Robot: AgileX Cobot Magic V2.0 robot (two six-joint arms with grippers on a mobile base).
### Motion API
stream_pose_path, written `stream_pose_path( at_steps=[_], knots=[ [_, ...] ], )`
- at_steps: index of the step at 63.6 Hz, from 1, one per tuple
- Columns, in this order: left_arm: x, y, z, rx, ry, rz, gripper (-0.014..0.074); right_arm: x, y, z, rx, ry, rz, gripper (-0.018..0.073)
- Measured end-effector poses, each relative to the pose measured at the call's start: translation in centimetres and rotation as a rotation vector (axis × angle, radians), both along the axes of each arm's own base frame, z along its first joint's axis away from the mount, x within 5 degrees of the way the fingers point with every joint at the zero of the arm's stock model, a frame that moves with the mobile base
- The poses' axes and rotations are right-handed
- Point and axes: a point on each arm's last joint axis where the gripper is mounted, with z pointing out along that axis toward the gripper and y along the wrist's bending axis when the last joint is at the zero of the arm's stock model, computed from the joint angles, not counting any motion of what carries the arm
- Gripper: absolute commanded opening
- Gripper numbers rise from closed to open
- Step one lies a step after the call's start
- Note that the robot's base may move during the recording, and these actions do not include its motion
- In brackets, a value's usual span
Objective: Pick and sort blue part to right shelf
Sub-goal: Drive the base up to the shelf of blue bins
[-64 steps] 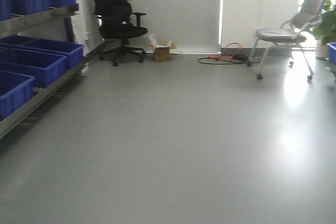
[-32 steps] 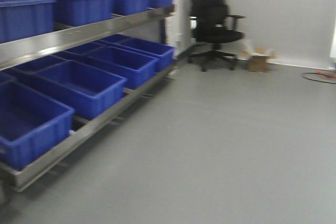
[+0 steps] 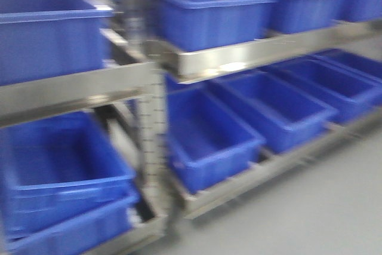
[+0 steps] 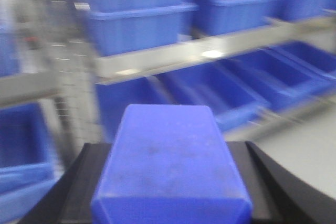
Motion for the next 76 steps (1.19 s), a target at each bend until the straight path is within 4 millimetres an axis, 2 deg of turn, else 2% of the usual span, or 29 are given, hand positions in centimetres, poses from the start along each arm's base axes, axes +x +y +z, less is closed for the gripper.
stream_pose_path(
  at_steps=[76],
  knots=[
    [0.00,0.00,0.00,0.000,0.000,0.000,0.0336,0.00,0.00,0.00,0.000,0.000,0.000,0.0431]
  ],
)
